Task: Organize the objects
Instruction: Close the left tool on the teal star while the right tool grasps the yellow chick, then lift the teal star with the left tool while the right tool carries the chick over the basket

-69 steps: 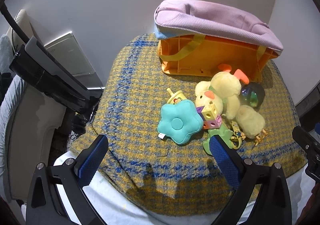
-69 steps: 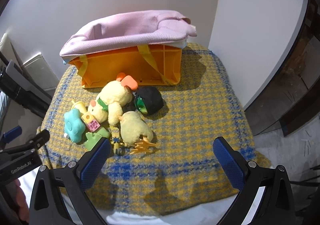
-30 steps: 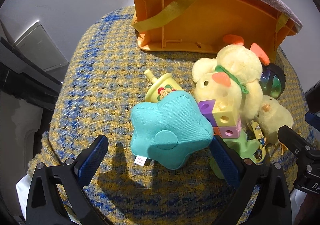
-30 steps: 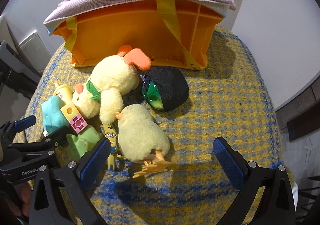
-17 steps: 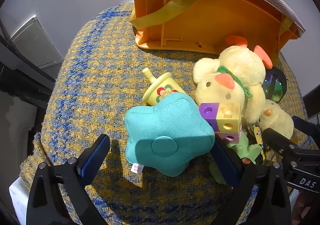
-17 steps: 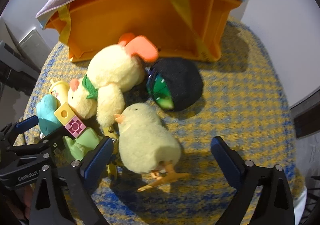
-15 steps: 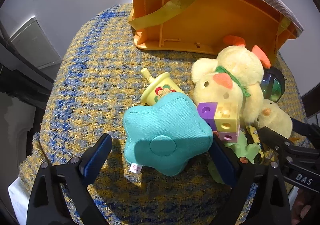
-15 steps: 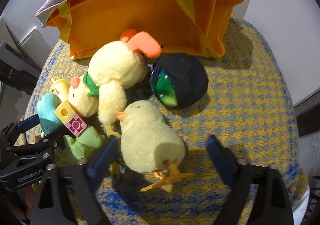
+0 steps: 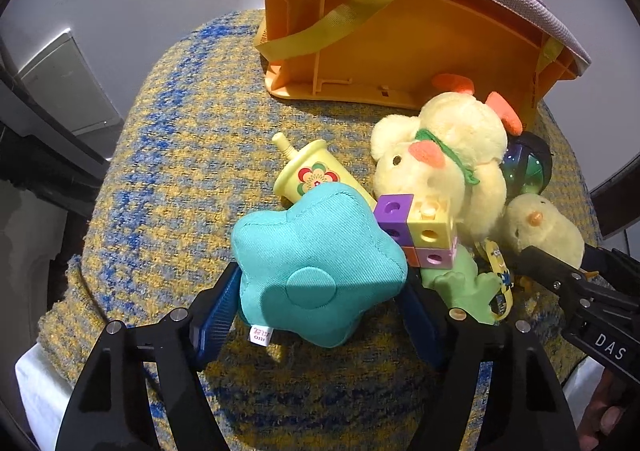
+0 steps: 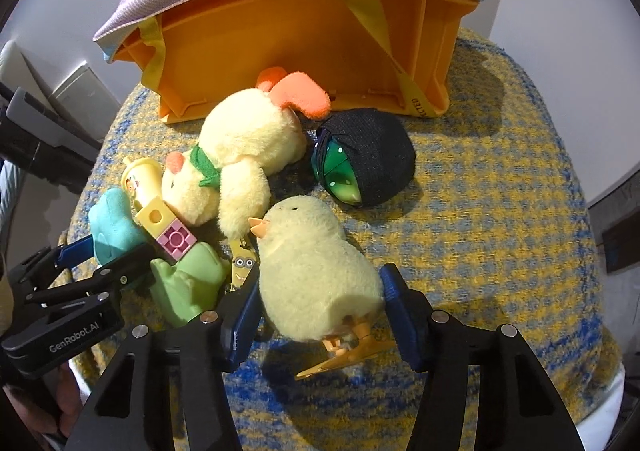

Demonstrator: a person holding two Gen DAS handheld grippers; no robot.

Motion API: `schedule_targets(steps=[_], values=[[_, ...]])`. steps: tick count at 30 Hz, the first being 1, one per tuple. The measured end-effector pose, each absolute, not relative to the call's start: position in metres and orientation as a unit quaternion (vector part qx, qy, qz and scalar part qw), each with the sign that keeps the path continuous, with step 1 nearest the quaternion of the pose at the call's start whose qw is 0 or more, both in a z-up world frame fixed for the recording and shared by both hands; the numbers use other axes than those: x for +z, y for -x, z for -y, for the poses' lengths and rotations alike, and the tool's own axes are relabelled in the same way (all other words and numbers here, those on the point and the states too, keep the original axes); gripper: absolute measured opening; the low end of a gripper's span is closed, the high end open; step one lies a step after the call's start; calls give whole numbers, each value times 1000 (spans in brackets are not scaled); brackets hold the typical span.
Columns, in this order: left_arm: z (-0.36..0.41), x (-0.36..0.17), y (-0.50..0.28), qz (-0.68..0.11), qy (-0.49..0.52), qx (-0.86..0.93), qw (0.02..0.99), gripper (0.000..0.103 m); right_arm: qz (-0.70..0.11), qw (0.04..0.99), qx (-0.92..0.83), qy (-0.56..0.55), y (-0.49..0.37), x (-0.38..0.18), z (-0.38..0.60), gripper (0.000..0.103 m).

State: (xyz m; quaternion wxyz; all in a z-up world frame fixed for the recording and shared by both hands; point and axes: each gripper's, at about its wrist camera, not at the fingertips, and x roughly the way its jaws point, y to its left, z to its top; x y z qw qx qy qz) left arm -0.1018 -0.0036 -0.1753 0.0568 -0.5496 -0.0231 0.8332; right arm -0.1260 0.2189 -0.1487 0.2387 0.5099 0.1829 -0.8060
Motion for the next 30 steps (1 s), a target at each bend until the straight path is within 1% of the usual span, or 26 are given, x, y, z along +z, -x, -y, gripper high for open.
schedule_targets(steps=[5,10,14,30], values=[[9,-162,95,20,539,841,48,74,-182,240,-813,-499,118,-137,-223,57],[-4,-152,74,14,523,851,43,74,-177,240,-822,-485,115,-122,-227,57],[-21,-129,78,13,516,856,42,74,-175,240,-830,-471,114,-112,-227,57],[-34,-70,72,12,475,879,51,74,-169,226,-864,-417,108,-60,-243,57]])
